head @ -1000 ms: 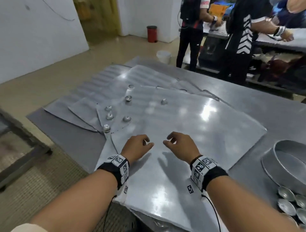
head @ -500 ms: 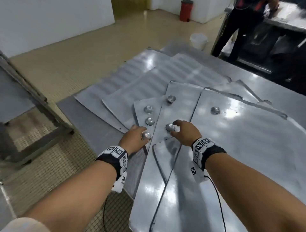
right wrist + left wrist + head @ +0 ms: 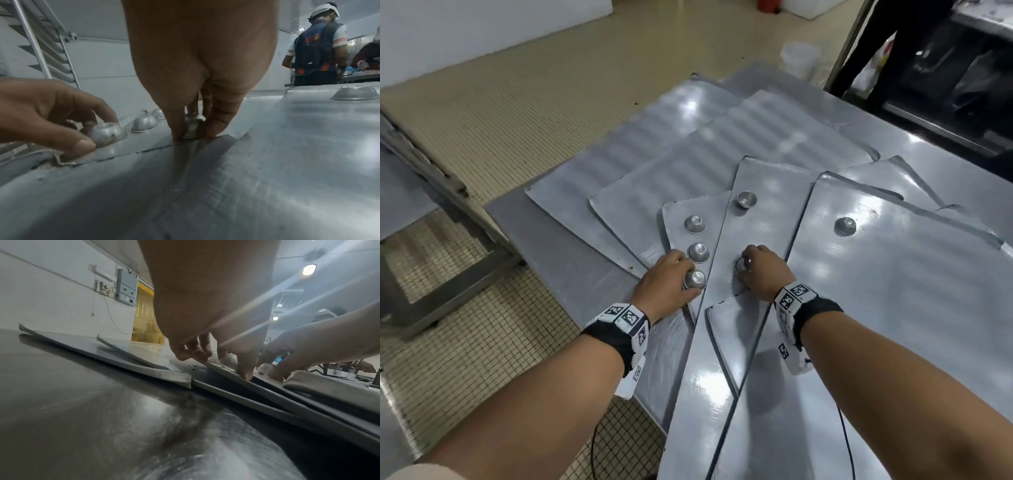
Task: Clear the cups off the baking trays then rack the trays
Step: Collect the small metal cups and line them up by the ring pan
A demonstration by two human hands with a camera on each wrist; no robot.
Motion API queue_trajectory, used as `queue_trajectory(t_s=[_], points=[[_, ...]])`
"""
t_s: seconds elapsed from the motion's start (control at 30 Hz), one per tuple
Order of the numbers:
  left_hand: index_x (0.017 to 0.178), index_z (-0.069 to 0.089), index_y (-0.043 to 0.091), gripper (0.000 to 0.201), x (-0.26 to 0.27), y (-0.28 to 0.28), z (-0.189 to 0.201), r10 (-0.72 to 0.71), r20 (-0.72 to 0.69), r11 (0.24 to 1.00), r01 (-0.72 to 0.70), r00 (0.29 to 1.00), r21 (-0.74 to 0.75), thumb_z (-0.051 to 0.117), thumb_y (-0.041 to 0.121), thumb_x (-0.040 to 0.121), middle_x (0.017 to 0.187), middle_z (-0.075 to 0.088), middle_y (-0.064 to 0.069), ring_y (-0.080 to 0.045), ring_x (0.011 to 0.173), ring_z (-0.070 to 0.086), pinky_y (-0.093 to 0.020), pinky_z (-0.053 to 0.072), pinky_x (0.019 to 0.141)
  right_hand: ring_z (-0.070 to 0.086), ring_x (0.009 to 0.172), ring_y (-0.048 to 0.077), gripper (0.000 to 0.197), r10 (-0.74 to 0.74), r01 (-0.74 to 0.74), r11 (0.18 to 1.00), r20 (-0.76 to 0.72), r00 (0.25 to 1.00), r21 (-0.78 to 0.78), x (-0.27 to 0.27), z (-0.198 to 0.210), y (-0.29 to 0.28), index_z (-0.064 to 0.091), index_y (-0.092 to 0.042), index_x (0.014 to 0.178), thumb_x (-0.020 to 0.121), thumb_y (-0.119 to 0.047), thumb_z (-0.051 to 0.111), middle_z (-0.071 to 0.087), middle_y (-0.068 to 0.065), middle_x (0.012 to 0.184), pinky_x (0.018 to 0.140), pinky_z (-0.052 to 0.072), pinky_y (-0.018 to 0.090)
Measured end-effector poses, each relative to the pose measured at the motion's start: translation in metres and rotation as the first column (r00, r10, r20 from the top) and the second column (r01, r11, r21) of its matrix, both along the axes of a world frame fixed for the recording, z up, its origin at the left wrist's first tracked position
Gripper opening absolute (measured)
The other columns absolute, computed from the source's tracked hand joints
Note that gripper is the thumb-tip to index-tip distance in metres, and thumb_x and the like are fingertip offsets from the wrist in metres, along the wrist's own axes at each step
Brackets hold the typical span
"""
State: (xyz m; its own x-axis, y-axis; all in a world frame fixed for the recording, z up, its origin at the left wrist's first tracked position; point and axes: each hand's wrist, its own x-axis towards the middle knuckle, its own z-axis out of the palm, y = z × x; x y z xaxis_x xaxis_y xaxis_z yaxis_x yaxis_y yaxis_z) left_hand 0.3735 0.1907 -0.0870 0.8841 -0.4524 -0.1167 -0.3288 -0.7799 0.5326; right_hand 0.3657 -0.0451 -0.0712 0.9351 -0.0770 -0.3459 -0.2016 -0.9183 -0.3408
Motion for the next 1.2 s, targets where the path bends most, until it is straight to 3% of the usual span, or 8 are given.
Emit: queue_trajectory(t_s=[0.07, 0.2, 0.43, 0.57, 0.73, 0.87, 1.0, 1.2], points=[[0.109, 0.059, 0.017, 0.037, 0.002, -0.002, 0.002, 0.000, 0.018, 0.999, 0.000, 1.000, -0.037, 0.074, 0.039, 0.084, 0.114, 0.057, 0.003, -0.020, 0.109, 0.052, -0.038, 0.048, 0.085, 0.059, 0.105, 0.035, 0.032, -0.028, 0.027, 0.999, 0.034, 0.999, 0.026, -0.003, 0.000, -0.001, 0.055, -0.010, 0.120, 0.090, -0.022, 0.059, 0.059, 0.012, 0.117, 0.082, 0.045, 0.035], [0.112, 0.058, 0.019, 0.039, -0.001, -0.011, 0.008, 0.005, 0.035, 0.996, -0.002, 0.999, -0.094, 0.074, 0.038, 0.082, 0.111, 0.063, 0.002, -0.018, 0.107, 0.053, -0.033, 0.045, 0.082, 0.060, 0.111, 0.031, 0.051, -0.068, 0.054, 0.993, 0.127, 0.990, 0.109, -0.016, 0.005, -0.004, 0.048, -0.016, 0.141, 0.093, -0.025, 0.062, 0.052, 0.010, 0.133, 0.093, 0.048, 0.037], [0.118, 0.055, 0.026, 0.041, -0.021, -0.044, 0.019, -0.124, -0.006, 0.992, 0.123, 0.992, -0.030, 0.070, 0.035, 0.081, 0.118, 0.060, 0.002, -0.023, 0.107, 0.058, -0.038, 0.050, 0.087, 0.058, 0.089, 0.023, 0.031, -0.178, 0.138, 0.976, 0.251, 0.951, 0.171, -0.059, 0.015, -0.028, 0.063, -0.017, 0.108, 0.084, -0.031, 0.076, 0.055, -0.001, 0.101, 0.072, 0.039, 0.029], [0.134, 0.051, 0.028, 0.050, -0.029, -0.067, 0.018, -0.229, -0.010, 0.971, 0.229, 0.973, 0.064, 0.065, 0.037, 0.088, 0.126, 0.060, -0.001, -0.025, 0.119, 0.051, -0.040, 0.044, 0.096, 0.057, 0.088, 0.016, 0.037, -0.223, 0.186, 0.969, 0.252, 0.942, 0.162, -0.089, 0.015, -0.050, 0.061, -0.018, 0.118, 0.085, -0.027, 0.074, 0.054, -0.002, 0.107, 0.075, 0.040, 0.026], [0.121, 0.060, 0.024, 0.040, -0.033, -0.082, 0.013, -0.295, -0.044, 0.942, 0.298, 0.955, 0.152, 0.064, 0.043, 0.087, 0.116, 0.056, 0.000, -0.026, 0.115, 0.050, -0.043, 0.045, 0.095, 0.061, 0.111, 0.025, 0.049, -0.230, 0.215, 0.970, 0.142, 0.963, 0.113, -0.122, 0.010, -0.060, 0.061, -0.021, 0.132, 0.085, -0.033, 0.073, 0.061, 0.004, 0.126, 0.091, 0.047, 0.032], [0.120, 0.062, 0.025, 0.046, -0.036, -0.089, 0.011, -0.293, -0.048, 0.942, 0.297, 0.955, 0.159, 0.068, 0.052, 0.083, 0.115, 0.053, 0.000, -0.024, 0.112, 0.048, -0.044, 0.045, 0.094, 0.061, 0.108, 0.024, 0.052, -0.257, 0.242, 0.963, 0.132, 0.957, 0.122, -0.136, 0.011, -0.059, 0.063, -0.022, 0.128, 0.080, -0.037, 0.077, 0.064, 0.003, 0.119, 0.089, 0.049, 0.032], [0.120, 0.062, 0.022, 0.043, -0.038, -0.091, 0.010, -0.294, -0.026, 0.947, 0.295, 0.955, 0.127, 0.069, 0.047, 0.086, 0.115, 0.052, -0.001, -0.024, 0.112, 0.049, -0.043, 0.046, 0.094, 0.060, 0.108, 0.024, 0.053, -0.263, 0.248, 0.961, 0.136, 0.955, 0.123, -0.141, 0.012, -0.059, 0.061, -0.023, 0.129, 0.081, -0.038, 0.077, 0.064, 0.002, 0.118, 0.088, 0.049, 0.033], [0.102, 0.057, 0.016, 0.033, -0.045, -0.090, 0.011, -0.235, -0.006, 0.972, 0.235, 0.972, -0.019, 0.072, 0.040, 0.086, 0.099, 0.061, -0.002, -0.024, 0.091, 0.059, -0.035, 0.045, 0.072, 0.061, 0.097, 0.022, 0.037, -0.266, 0.246, 0.960, 0.155, 0.951, 0.133, -0.143, 0.011, -0.055, 0.065, -0.024, 0.114, 0.081, -0.037, 0.076, 0.065, 0.000, 0.107, 0.078, 0.046, 0.030]])
